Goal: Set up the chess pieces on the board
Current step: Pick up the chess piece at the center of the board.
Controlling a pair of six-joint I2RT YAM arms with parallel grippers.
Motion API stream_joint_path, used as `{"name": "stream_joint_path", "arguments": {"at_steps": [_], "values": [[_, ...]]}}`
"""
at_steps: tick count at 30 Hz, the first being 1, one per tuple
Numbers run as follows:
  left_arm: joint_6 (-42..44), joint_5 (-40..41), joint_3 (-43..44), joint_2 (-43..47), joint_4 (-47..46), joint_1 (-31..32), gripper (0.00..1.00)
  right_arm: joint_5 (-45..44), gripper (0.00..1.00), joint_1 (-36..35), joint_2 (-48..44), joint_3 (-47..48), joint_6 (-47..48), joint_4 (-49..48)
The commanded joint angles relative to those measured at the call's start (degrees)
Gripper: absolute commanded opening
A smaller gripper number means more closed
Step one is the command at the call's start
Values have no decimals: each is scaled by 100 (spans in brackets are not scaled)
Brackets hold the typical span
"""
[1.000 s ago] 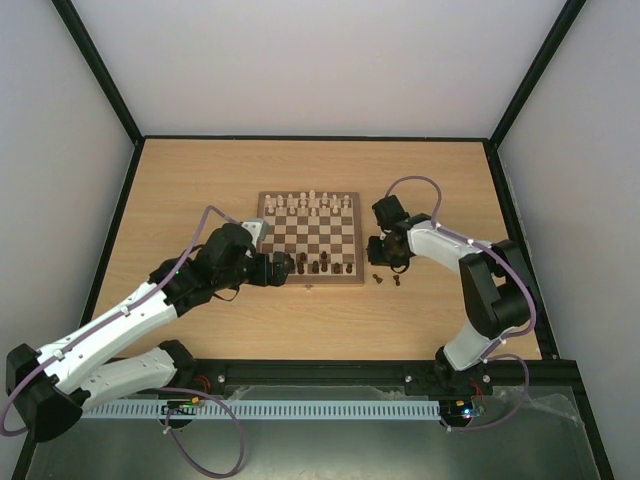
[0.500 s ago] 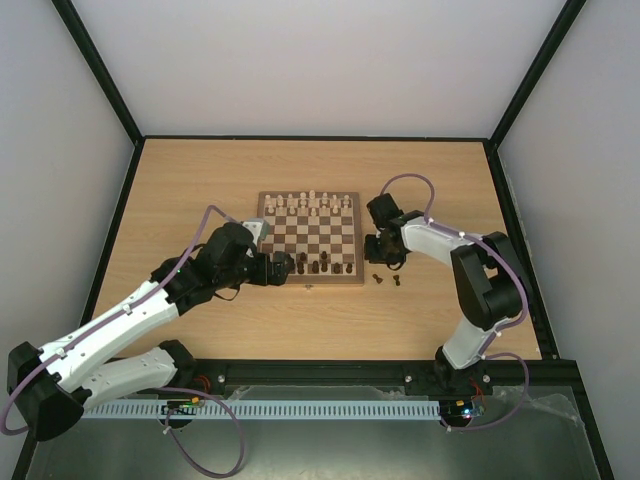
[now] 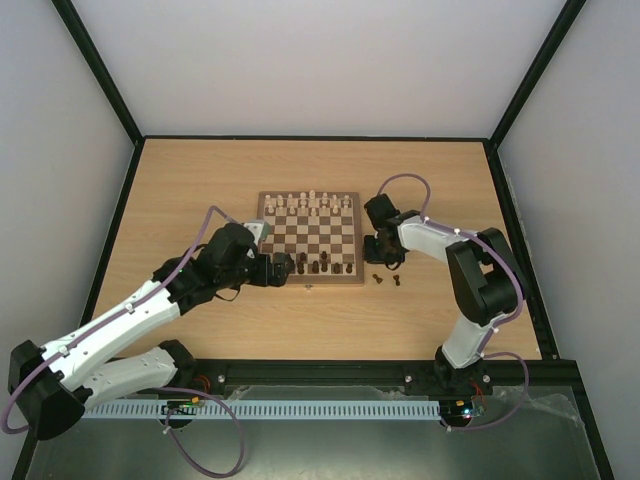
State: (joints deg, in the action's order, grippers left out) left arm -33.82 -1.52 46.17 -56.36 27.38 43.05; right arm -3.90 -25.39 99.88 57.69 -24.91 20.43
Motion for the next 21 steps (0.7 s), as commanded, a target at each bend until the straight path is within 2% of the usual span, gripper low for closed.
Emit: {"name": "stream_joint_path", "arguments": {"at_steps": [1, 6, 12, 17, 21], "values": [[61, -66, -74, -51, -110, -42, 99, -80, 11, -62, 169, 63, 30, 150], [105, -115, -31, -49, -74, -51, 99, -116, 8, -142, -242, 58, -42, 341], [271, -367, 65, 52, 172, -124, 99, 118, 8, -399, -1519, 55, -143, 944], [393, -851, 90, 411, 360, -165, 99, 959, 9, -599, -2600, -20, -95, 1461], [379, -1874, -104, 944, 214, -190, 99, 2115, 10, -757, -3419, -219, -28, 1641]]}}
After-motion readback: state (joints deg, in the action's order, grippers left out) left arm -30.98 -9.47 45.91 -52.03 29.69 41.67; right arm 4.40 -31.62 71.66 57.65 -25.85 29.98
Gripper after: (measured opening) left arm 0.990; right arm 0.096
